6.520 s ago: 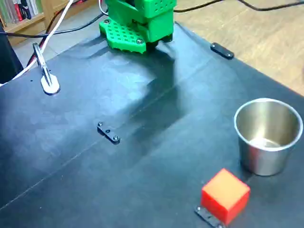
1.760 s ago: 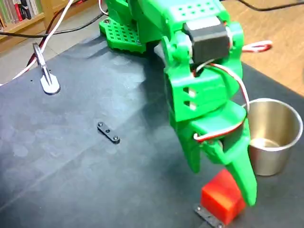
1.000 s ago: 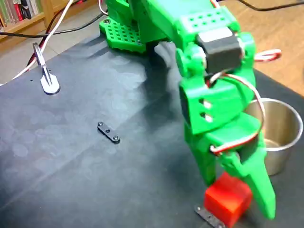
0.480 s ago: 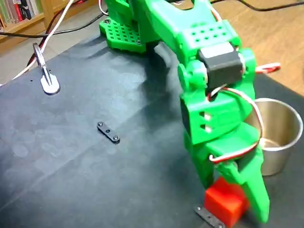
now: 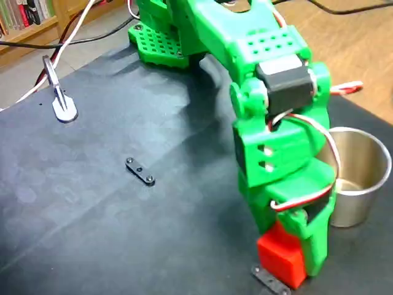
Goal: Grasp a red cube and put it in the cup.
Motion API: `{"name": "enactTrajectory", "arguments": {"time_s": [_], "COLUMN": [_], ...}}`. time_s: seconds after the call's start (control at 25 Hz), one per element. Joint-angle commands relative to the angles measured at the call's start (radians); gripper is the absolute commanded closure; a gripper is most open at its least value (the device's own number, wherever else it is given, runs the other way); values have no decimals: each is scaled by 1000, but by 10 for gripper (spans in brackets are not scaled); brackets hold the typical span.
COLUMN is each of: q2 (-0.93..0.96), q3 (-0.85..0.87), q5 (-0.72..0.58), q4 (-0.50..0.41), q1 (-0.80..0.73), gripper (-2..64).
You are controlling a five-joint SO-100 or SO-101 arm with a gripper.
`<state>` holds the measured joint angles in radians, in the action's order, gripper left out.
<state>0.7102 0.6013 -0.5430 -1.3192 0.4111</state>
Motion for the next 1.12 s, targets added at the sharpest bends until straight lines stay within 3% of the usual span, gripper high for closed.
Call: {"name": "enactTrajectory", "arguments": {"time_s": [0.0, 0.28, 0.68, 0.88, 1.08], "q2": [34, 350, 836, 969, 979], "q3": [-32, 41, 410, 545, 577], "q5": [5, 34, 12, -3, -66], "q4": [8, 6, 8, 8, 8], "q1": [0, -11, -25, -115, -178], "gripper": [624, 620, 621, 621, 621]}}
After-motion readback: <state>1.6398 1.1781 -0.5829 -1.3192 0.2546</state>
